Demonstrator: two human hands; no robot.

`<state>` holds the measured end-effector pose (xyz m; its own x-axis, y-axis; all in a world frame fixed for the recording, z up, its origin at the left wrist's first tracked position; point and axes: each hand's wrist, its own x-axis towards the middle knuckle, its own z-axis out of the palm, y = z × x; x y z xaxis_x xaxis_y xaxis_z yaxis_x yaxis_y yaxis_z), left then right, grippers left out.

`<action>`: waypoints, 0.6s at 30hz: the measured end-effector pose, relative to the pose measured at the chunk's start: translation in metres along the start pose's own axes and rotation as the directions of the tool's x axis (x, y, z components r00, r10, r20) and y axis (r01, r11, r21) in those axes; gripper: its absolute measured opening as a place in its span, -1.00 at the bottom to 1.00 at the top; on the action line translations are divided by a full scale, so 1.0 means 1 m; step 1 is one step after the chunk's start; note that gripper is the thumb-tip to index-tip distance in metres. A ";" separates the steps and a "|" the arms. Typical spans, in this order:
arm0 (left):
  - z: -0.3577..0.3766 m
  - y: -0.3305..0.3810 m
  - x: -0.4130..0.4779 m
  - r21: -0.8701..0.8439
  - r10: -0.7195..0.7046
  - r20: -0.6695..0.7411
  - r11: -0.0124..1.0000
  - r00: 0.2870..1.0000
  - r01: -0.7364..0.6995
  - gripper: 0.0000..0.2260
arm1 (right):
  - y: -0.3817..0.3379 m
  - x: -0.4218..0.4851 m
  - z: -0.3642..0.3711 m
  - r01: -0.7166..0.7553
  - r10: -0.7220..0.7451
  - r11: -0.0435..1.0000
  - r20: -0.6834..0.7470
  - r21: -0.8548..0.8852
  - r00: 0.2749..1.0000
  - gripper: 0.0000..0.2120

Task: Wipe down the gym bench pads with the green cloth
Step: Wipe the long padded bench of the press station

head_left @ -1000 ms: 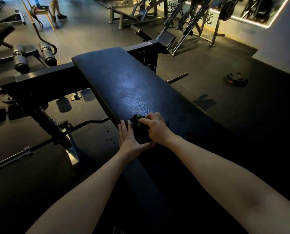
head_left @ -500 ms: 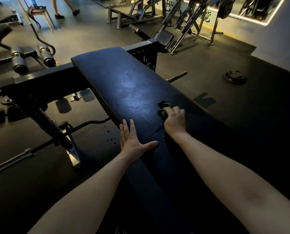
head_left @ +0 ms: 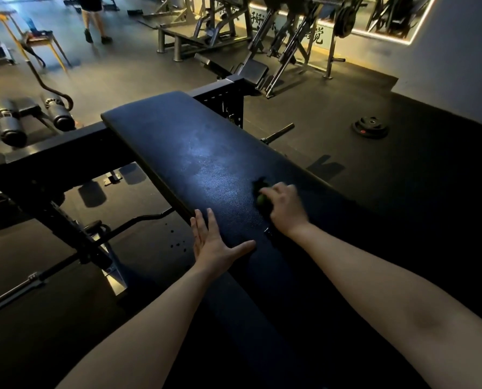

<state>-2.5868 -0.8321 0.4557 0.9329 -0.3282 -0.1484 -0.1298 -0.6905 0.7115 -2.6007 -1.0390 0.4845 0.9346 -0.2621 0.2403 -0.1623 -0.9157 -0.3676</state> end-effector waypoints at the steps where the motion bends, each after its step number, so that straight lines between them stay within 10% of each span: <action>1: 0.000 0.000 0.000 0.002 -0.002 -0.002 1.000 1.000 0.002 0.25 | 0.014 0.003 -0.005 -0.110 0.109 0.993 -0.012 -0.049 0.994 -0.53; 6: 0.000 0.000 0.000 0.013 -0.002 -0.007 1.000 1.000 0.002 0.24 | 0.012 0.000 -0.005 -0.322 0.319 0.946 -0.072 -0.035 0.945 -0.56; 18: -0.001 -0.003 0.002 0.008 0.027 0.039 1.000 0.999 -0.028 0.22 | -0.047 -0.030 0.010 0.110 -0.120 0.978 0.049 0.175 0.992 -0.62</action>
<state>-2.5842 -0.8302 0.4536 0.9153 -0.3717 -0.1551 -0.1582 -0.6861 0.7101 -2.6182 -0.9851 0.4860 0.9618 -0.1351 0.2381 -0.0010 -0.8715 -0.4904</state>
